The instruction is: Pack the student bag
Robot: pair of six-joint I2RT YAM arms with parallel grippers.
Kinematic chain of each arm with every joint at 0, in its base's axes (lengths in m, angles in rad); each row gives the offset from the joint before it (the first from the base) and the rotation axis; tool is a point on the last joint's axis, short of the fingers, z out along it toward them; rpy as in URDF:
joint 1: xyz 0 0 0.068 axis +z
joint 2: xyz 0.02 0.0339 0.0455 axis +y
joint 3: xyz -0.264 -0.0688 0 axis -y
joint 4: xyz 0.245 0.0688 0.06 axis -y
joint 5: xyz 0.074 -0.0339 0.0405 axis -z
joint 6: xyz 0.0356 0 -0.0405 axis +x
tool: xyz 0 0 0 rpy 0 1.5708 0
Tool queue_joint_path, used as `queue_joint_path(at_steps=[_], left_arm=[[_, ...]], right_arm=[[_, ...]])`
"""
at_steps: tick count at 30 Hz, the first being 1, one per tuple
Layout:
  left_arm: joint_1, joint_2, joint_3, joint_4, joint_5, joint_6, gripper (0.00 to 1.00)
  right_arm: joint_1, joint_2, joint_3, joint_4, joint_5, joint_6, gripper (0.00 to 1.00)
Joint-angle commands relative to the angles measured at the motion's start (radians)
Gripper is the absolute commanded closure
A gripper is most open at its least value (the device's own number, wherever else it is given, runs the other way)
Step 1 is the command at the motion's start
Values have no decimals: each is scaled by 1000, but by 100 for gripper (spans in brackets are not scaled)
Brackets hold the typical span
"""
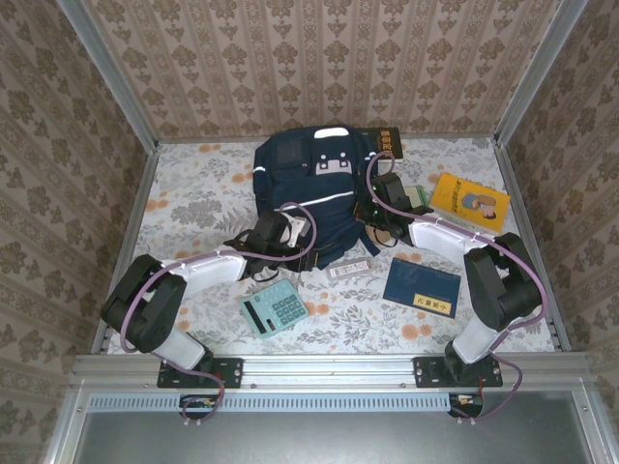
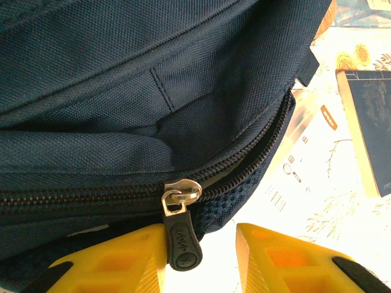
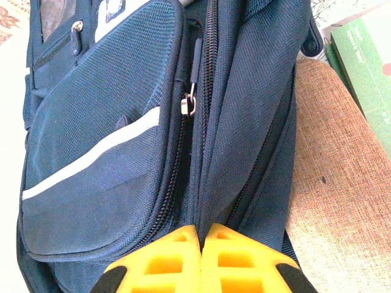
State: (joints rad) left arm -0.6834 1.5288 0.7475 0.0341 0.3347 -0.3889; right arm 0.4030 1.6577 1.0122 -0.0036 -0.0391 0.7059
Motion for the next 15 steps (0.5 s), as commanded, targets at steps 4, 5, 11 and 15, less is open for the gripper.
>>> queue_joint_path(at_steps=[4, 5, 11, 15], left_arm=[[-11, 32, 16, -40, -38, -2, 77], [-11, 35, 18, -39, -42, -4, 78], [-10, 27, 17, -47, -64, -11, 93], [-10, -3, 12, -71, -94, -13, 100]], right_arm=[[1, -49, -4, 48, -19, -6, 93], [2, -50, -6, 49, -19, -5, 93], [1, -50, -6, 48, -19, -5, 93], [1, -50, -6, 47, -15, -5, 93]])
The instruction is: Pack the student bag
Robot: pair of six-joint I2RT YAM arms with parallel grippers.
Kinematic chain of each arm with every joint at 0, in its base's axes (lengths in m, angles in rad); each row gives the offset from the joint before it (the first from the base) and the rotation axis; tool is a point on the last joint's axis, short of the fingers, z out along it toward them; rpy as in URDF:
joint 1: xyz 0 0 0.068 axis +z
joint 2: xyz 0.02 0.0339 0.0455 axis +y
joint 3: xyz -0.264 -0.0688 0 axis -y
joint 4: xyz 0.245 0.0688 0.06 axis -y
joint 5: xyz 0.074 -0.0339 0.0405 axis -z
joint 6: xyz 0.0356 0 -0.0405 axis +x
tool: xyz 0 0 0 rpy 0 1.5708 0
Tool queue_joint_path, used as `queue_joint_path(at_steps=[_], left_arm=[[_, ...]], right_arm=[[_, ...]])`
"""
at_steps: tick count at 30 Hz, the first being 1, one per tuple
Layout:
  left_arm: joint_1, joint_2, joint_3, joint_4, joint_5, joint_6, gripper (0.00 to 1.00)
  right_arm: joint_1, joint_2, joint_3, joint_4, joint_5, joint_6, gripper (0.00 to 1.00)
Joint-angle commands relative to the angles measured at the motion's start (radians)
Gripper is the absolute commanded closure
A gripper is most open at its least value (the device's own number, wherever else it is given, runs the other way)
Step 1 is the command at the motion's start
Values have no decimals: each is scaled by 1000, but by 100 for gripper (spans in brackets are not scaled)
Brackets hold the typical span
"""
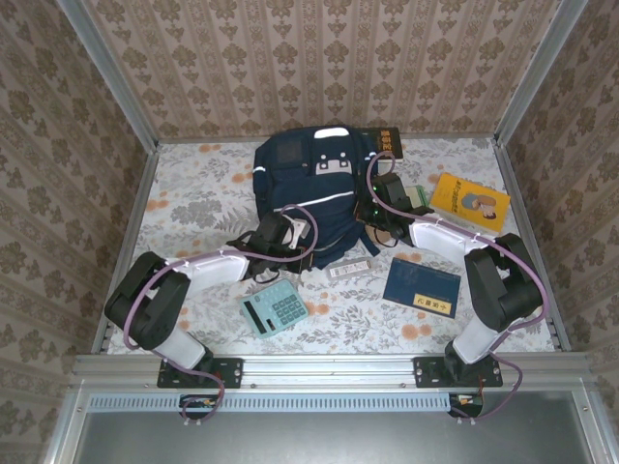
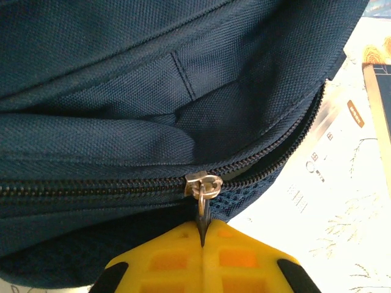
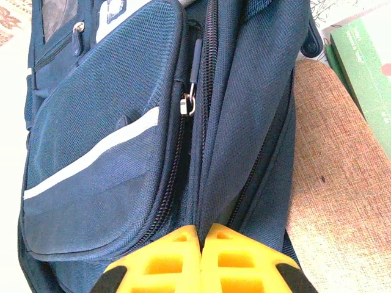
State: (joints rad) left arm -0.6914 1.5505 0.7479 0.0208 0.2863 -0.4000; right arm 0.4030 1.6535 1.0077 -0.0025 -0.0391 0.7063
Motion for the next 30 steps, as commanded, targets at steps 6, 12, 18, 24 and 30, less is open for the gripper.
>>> queue_joint_path(at_steps=[6, 12, 18, 24, 30], left_arm=[[26, -102, 12, -154, -149, -4, 100], [93, -156, 27, -281, -312, -27, 100], [182, -116, 60, -336, -391, -37, 100], [210, -70, 94, -311, -340, 0, 100], [151, -68, 110, -294, -331, 45, 100]], right_arm=[[-2, -54, -7, 38, 18, -8, 96], [-16, -70, -24, 34, 65, 5, 100], [-46, -71, -39, 33, 85, 15, 100], [-54, -66, -40, 59, 28, 11, 83], [-33, -99, -53, 24, 0, 21, 47]])
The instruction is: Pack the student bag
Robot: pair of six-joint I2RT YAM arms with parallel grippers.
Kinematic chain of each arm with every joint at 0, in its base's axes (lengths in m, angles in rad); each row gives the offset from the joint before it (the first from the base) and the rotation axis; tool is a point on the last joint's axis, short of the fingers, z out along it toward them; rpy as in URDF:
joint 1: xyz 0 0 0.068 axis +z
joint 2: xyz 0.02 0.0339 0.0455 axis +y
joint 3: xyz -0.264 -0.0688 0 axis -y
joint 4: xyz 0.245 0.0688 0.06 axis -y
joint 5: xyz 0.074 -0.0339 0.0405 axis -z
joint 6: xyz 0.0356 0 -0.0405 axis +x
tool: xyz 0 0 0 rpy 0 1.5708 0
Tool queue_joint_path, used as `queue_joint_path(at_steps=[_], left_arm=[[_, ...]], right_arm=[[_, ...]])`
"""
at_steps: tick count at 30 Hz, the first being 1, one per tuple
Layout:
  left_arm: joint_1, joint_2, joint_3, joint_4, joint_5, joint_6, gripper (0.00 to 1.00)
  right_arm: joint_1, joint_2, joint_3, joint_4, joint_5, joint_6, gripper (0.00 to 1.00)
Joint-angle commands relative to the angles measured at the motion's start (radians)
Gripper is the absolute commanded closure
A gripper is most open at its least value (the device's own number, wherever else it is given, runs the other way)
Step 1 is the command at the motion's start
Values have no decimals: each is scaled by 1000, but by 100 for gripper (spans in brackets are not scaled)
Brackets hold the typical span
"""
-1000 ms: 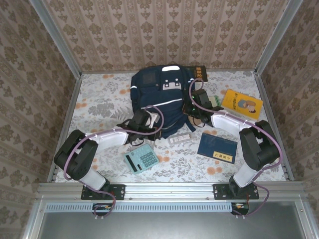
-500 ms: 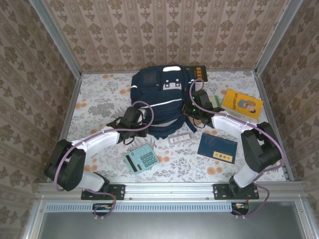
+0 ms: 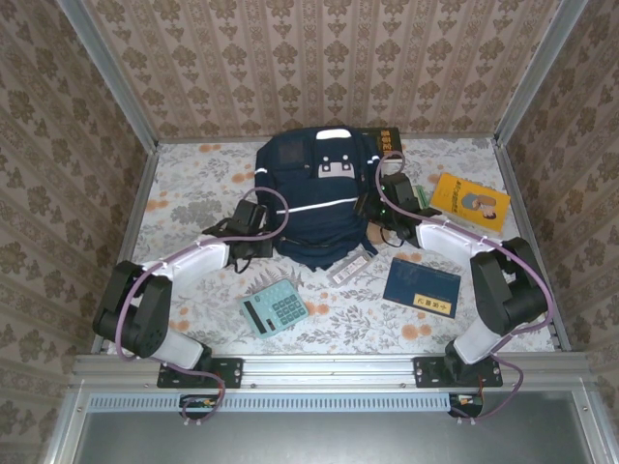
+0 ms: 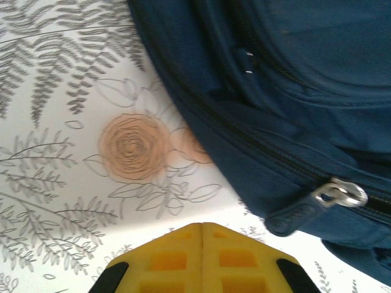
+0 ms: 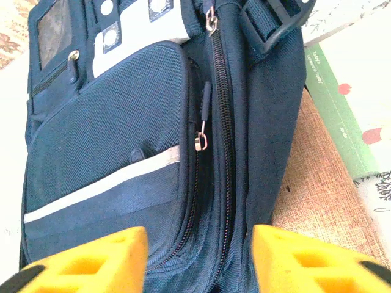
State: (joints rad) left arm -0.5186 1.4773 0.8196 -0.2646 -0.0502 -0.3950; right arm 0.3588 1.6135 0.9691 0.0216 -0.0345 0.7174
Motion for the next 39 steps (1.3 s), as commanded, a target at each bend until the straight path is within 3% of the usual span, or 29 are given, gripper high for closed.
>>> queue_joint_path(at_steps=[1, 4, 9, 21, 28, 34, 39], left_arm=[[-26, 4, 37, -8, 15, 44, 100], [-37, -13, 29, -6, 51, 59, 100], [-32, -59, -29, 47, 82, 65, 66], [51, 7, -90, 197, 322, 42, 49], [51, 41, -87, 232, 368, 45, 48], [51, 102, -60, 235, 387, 45, 56], [51, 110, -56, 248, 382, 47, 55]], right_arm=[[17, -73, -24, -4, -1, 16, 45], [39, -124, -66, -2, 15, 30, 43], [101, -161, -109, 5, 15, 28, 41], [184, -49, -61, -58, 36, 72, 41], [186, -33, -54, -60, 41, 66, 41], [186, -19, -50, -50, 31, 64, 41], [187, -26, -54, -48, 37, 59, 41]])
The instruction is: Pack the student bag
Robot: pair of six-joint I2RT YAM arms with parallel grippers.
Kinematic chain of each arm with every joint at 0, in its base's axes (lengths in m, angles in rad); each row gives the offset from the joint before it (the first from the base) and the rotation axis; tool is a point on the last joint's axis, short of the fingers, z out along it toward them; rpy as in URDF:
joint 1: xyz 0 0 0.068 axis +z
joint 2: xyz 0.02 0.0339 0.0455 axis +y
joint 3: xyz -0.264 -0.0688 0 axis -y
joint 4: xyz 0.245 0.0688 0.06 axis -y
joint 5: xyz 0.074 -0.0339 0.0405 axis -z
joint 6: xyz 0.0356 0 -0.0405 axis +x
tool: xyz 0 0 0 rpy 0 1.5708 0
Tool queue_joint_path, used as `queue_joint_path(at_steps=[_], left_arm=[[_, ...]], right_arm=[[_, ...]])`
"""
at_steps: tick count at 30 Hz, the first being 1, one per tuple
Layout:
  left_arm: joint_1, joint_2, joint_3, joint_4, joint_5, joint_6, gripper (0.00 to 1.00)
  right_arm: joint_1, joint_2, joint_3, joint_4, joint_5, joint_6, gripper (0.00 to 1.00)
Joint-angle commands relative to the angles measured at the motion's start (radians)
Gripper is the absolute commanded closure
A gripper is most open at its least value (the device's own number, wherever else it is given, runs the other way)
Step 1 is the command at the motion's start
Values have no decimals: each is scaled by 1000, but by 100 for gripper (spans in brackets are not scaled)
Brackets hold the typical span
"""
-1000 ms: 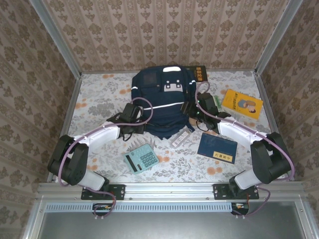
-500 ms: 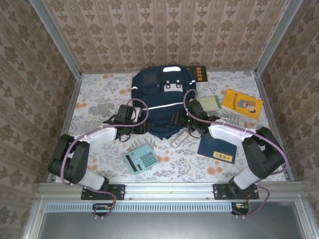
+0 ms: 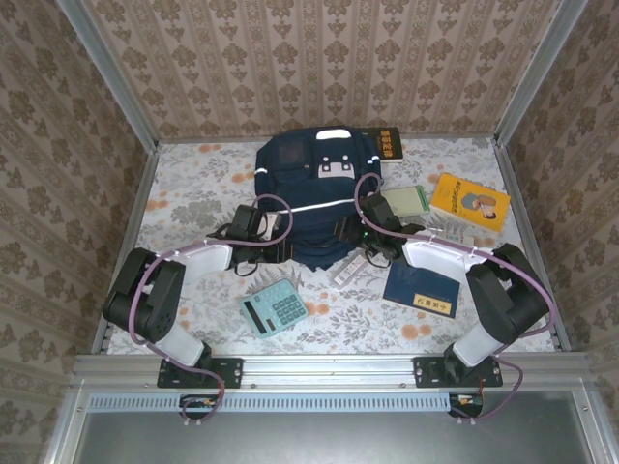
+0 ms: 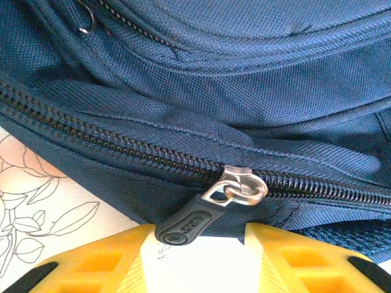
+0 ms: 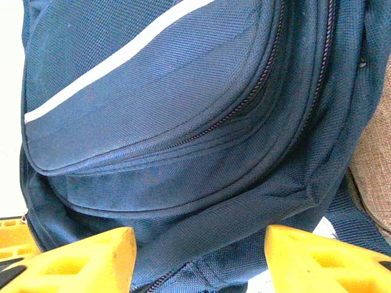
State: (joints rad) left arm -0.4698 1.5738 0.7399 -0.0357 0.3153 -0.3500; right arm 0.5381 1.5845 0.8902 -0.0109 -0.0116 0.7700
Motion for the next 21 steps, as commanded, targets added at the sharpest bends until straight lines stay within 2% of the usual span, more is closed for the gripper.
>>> queue_joint_path(at_steps=[1, 8, 12, 16, 18, 21], left_arm=[[2, 17, 28, 17, 9, 5, 53], [7, 18, 51, 4, -49, 22, 52], [7, 11, 35, 52, -17, 17, 54], [7, -3, 16, 99, 58, 14, 62], [7, -16, 5, 119, 77, 14, 72], [6, -36, -6, 129, 84, 14, 79]], right_arm=[[7, 3, 26, -15, 13, 6, 41], [10, 9, 28, -11, 9, 6, 41], [10, 11, 27, -8, 9, 5, 43], [10, 19, 32, -11, 9, 6, 44], [10, 25, 35, -13, 10, 4, 44], [10, 32, 38, -14, 11, 3, 45]])
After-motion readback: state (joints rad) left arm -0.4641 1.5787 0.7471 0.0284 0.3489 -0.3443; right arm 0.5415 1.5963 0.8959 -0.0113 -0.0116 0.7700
